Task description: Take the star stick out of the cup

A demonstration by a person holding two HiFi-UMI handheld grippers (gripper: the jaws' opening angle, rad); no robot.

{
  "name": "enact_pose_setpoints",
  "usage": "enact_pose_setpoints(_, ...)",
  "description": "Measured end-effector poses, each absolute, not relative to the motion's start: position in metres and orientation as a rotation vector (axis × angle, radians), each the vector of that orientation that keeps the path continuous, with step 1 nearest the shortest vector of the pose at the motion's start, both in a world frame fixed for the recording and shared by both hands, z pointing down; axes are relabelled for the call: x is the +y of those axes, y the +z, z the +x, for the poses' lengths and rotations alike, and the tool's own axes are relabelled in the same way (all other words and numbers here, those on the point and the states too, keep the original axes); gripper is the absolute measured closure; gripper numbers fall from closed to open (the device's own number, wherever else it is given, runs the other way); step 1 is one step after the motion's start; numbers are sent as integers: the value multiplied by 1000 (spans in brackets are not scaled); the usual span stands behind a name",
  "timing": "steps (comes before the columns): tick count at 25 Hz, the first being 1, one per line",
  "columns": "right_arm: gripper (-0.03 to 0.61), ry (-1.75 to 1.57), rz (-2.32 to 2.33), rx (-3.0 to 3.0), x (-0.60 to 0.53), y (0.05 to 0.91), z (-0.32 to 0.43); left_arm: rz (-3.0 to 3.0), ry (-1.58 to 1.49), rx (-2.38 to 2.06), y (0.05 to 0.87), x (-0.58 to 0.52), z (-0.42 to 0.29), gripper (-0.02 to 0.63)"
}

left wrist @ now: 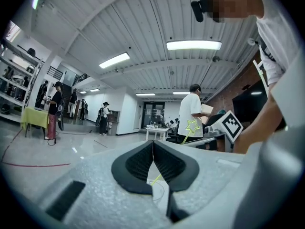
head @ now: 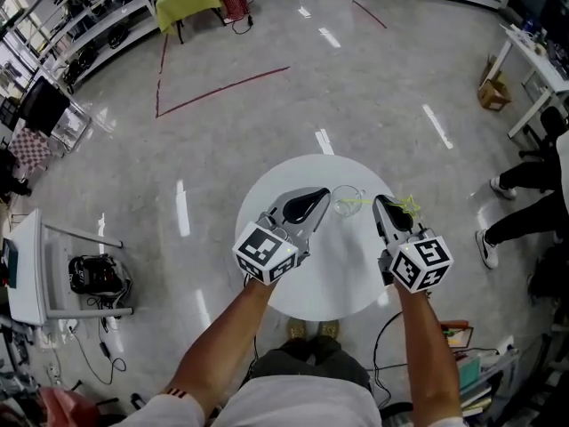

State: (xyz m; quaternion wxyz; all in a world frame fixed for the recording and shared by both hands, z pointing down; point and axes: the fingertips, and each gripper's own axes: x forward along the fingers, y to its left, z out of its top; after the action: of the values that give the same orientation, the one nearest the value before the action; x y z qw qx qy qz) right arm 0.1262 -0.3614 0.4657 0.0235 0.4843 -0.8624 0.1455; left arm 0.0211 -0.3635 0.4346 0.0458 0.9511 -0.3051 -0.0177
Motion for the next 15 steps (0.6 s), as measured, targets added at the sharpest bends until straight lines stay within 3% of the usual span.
enact_pose_setpoints(15,557,204,1418,-2905,-311,333,116,3023,-207,-940,342,-319,13,598)
